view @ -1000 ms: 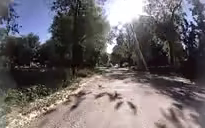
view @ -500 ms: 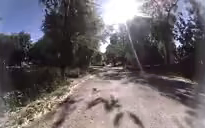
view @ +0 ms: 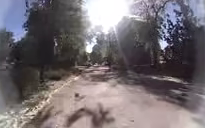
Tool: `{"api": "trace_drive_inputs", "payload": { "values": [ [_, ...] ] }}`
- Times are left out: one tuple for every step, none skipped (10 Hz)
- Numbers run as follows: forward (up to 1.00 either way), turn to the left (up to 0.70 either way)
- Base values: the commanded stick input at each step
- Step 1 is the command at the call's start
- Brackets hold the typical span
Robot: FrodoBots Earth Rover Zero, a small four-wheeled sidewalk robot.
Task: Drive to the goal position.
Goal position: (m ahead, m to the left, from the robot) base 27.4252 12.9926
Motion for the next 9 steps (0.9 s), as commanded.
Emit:
{"api": "trace_drive_inputs", "payload": {
  "values": [
    [1.0,-0.22],
    [1.0,0.06],
    [1.0,0.06],
    [1.0,0.06],
    [1.0,0.06],
    [1.0,0.06],
    [1.0,0.46],
    [1.0,0.13],
    [1.0,0.06]
  ]
}}
